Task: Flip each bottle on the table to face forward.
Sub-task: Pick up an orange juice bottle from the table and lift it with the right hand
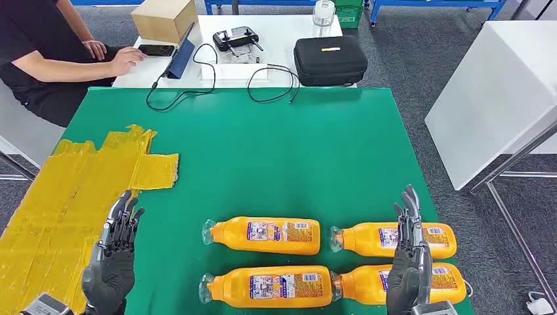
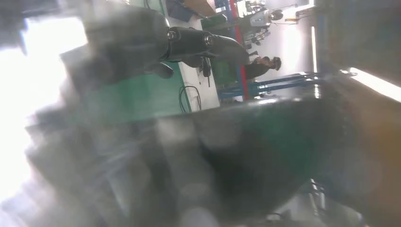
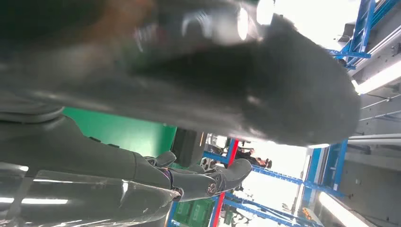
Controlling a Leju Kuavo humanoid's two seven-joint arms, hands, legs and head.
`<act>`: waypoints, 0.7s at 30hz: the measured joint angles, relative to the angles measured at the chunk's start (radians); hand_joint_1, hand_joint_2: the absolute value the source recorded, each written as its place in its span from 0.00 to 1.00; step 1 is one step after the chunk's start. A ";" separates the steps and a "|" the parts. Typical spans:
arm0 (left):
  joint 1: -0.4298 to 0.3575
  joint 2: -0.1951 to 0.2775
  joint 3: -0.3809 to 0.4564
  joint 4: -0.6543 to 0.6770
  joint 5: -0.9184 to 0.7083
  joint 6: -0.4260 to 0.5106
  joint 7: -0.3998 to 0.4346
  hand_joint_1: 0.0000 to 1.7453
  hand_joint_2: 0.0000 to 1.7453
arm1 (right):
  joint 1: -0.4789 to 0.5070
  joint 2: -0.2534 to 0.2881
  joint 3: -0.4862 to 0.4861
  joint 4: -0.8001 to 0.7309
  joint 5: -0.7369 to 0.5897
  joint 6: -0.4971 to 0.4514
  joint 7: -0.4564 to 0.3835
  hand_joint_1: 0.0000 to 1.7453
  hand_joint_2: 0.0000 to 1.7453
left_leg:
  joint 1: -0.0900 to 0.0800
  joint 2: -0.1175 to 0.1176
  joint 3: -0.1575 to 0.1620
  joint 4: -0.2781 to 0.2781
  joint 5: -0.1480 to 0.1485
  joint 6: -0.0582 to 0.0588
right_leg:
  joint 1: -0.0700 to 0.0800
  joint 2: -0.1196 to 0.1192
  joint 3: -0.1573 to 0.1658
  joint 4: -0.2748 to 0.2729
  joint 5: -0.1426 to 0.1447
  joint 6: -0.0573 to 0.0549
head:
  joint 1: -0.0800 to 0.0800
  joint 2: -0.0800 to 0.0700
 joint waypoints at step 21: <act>0.015 -0.001 -0.007 0.015 -0.052 0.013 -0.008 1.00 0.00 | 0.049 -0.001 0.011 0.000 0.046 0.003 -0.029 0.97 0.00 | 0.000 0.000 0.000 0.000 0.000 0.000 | 0.000 0.000 -0.001 0.000 0.000 0.000 | 0.000 0.000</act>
